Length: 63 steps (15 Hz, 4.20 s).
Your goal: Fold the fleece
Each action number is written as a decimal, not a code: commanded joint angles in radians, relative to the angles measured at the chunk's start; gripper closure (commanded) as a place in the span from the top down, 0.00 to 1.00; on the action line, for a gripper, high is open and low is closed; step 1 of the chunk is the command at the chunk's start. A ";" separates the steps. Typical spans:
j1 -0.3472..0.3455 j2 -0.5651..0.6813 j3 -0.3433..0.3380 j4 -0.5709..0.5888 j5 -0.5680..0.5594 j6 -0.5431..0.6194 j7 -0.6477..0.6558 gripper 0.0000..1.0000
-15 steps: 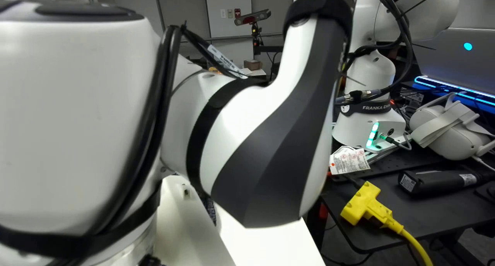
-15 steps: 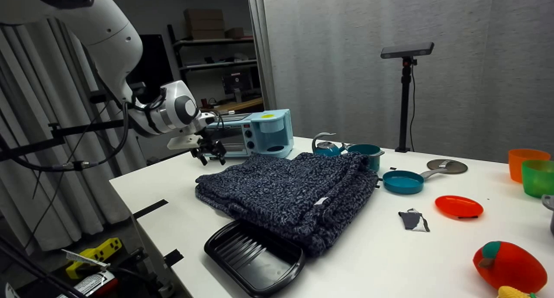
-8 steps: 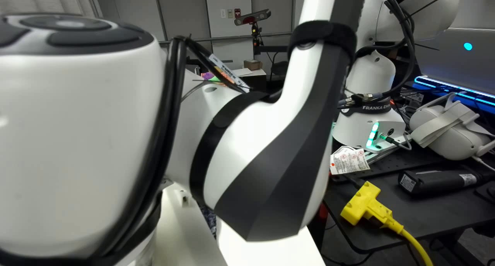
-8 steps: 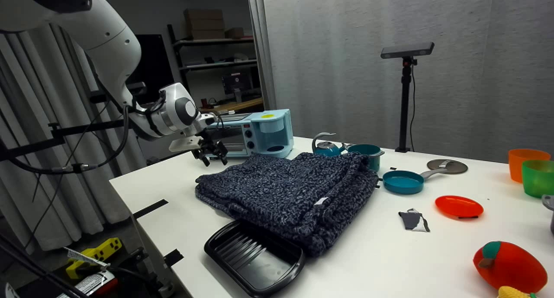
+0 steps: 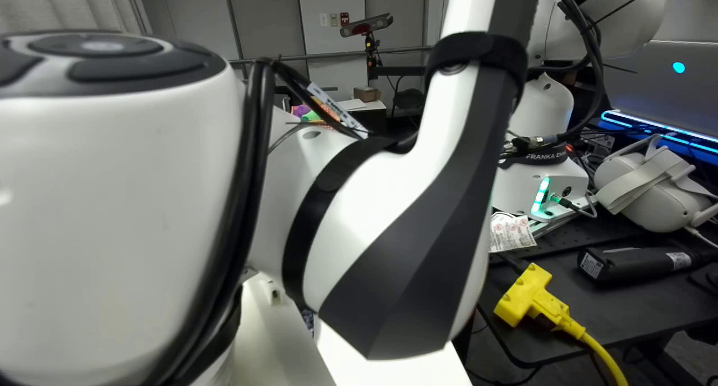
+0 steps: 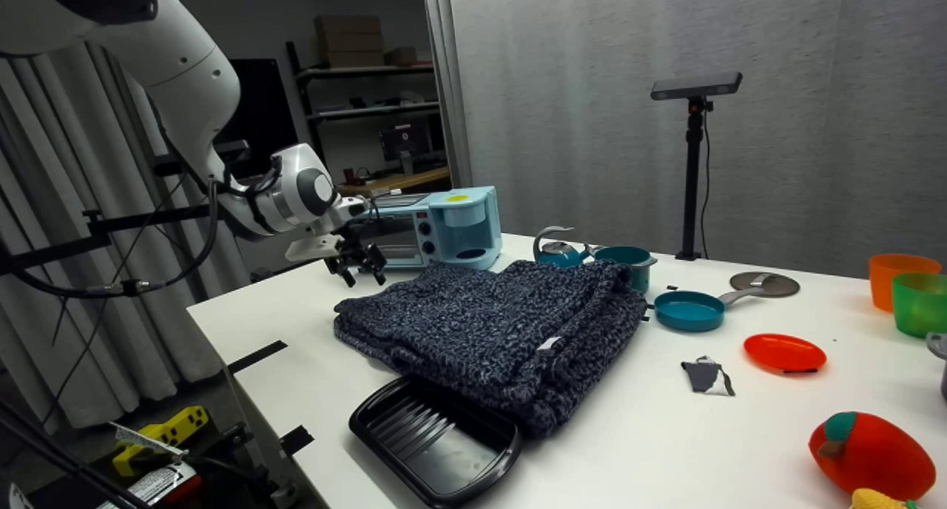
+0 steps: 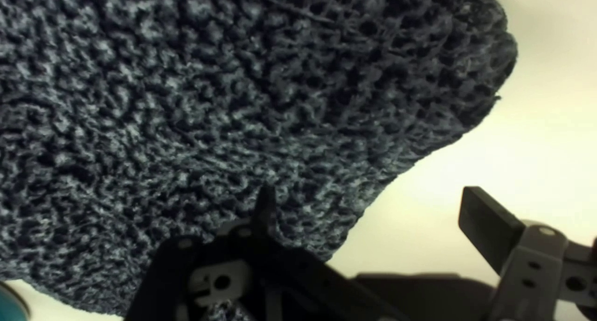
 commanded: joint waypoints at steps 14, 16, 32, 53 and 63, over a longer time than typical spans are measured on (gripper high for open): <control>-0.036 -0.010 0.058 0.005 0.026 -0.109 -0.042 1.00; -0.044 -0.012 0.070 0.006 0.030 -0.135 -0.052 1.00; -0.115 0.133 0.047 -0.077 0.004 0.001 -0.080 0.75; -0.156 -0.658 -0.154 -0.603 -0.152 -0.024 0.001 0.00; -0.712 -0.690 -0.034 -0.451 -0.103 -0.325 -0.225 0.00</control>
